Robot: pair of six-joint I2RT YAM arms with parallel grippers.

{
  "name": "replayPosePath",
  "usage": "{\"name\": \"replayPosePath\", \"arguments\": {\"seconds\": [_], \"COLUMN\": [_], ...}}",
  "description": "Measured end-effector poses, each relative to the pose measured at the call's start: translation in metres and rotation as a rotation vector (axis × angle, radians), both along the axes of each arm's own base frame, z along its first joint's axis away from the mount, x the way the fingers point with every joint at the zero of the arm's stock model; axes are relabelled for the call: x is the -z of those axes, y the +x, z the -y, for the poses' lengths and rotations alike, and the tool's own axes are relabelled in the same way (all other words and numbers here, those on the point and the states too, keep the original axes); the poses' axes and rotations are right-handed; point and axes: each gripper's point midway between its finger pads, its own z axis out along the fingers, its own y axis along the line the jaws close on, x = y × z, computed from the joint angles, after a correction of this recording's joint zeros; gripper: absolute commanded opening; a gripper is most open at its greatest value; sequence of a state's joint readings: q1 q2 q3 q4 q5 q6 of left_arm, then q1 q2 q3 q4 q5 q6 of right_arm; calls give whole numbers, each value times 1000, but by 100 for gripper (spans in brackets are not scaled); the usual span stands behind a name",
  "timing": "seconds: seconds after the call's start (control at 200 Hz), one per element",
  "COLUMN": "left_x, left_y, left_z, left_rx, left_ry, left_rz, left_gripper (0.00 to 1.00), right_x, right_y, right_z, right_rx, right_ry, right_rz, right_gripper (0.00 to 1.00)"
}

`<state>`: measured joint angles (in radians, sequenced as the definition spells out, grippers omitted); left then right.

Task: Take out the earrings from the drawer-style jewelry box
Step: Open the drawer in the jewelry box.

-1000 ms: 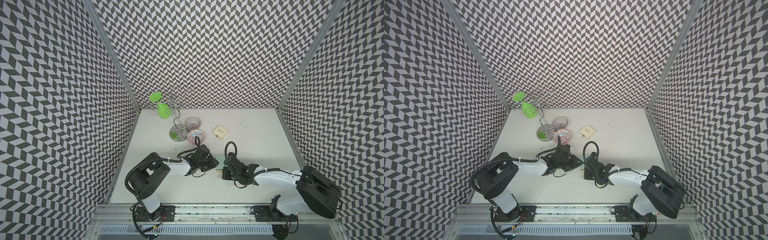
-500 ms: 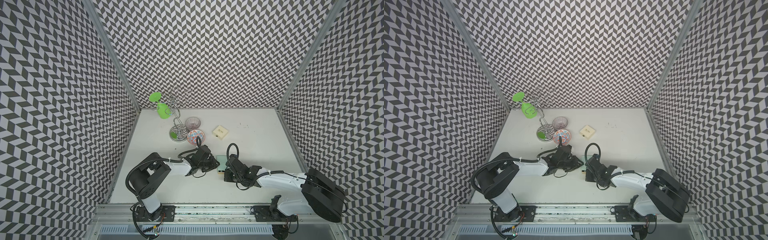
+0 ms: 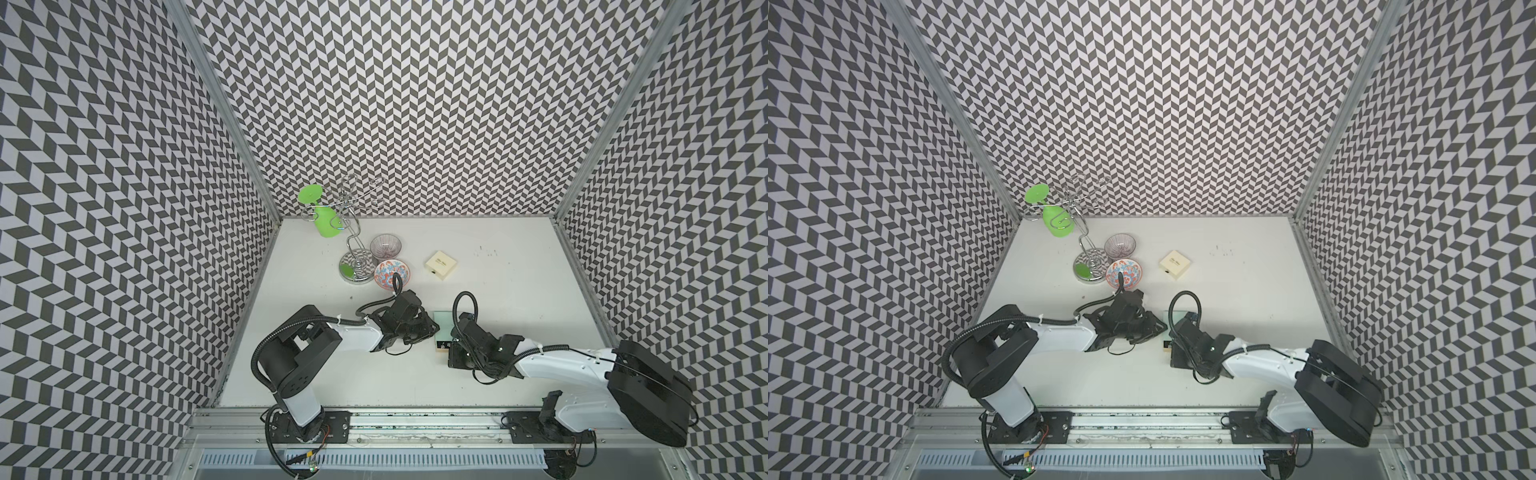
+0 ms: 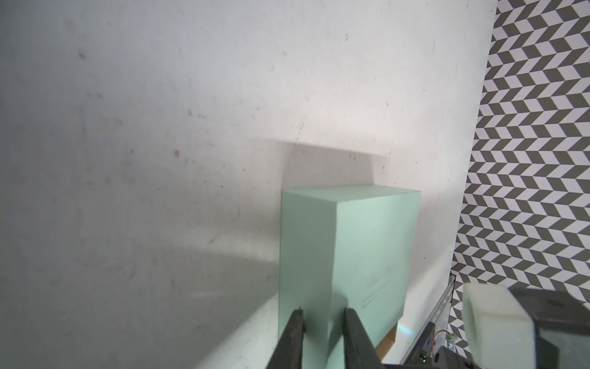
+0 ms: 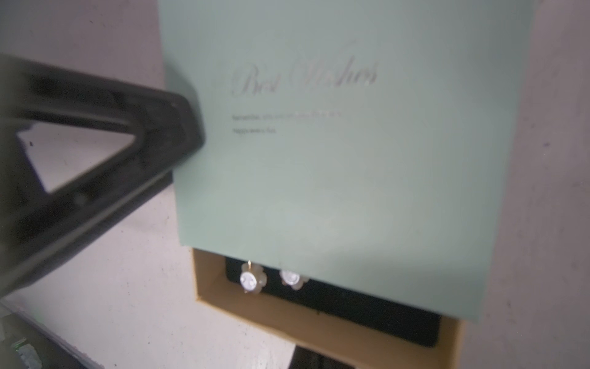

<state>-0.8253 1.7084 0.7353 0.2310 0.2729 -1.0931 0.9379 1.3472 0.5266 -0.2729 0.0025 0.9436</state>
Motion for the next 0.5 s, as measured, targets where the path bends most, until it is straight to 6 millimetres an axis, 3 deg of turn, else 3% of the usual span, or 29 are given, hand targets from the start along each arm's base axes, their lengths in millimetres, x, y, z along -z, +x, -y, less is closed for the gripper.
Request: {"name": "replayPosePath", "arguments": {"seconds": [0.501], "left_x": [0], "left_y": [-3], "left_z": [2], "left_rx": [6], "left_ry": [1], "left_rz": [4], "left_gripper": [23], "right_x": [0], "right_y": [-22], "right_z": [-3], "right_rx": [-7], "right_ry": [25], "right_rz": [-41], "right_gripper": [0]}}
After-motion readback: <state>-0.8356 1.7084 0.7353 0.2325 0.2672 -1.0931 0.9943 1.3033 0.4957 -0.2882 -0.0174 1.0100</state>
